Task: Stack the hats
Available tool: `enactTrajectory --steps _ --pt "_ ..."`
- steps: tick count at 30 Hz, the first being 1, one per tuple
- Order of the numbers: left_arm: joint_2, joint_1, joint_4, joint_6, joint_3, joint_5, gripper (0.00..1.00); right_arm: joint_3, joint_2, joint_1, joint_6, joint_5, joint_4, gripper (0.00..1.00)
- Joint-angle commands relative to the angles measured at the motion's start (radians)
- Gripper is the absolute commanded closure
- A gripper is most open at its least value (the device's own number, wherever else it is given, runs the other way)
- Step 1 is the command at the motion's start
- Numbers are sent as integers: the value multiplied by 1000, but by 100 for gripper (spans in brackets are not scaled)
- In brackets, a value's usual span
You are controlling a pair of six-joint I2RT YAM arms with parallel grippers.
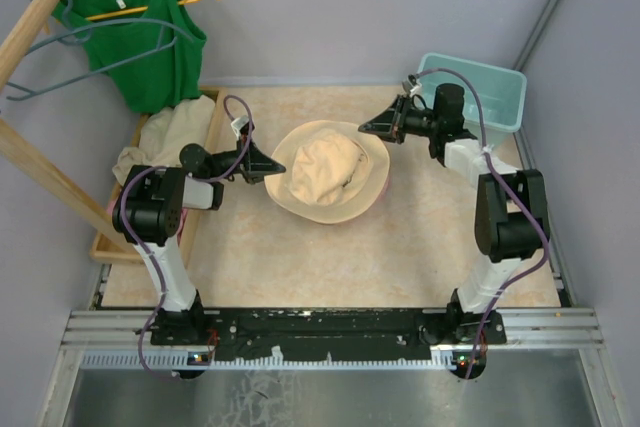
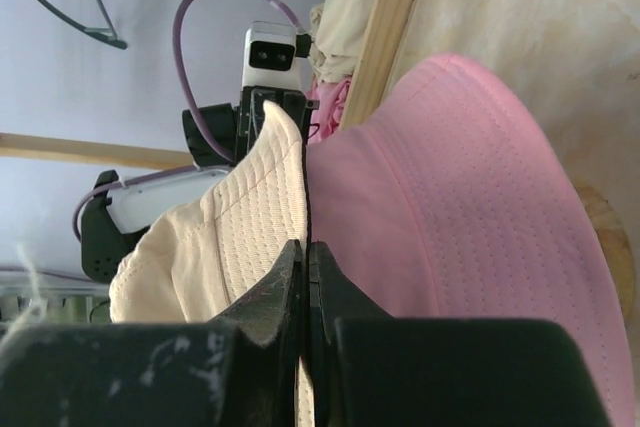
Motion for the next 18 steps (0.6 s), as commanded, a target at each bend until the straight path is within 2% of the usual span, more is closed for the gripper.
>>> enactTrajectory --steps 1,11,18 --pt "26 8 207 4 19 -3 98 33 12 2 7 36 43 100" --pt "113 9 243 35 -3 13 98 46 43 0 -242 138 -240 100" --pt "160 22 242 88 -9 26 99 5 58 -1 -341 180 -300 100"
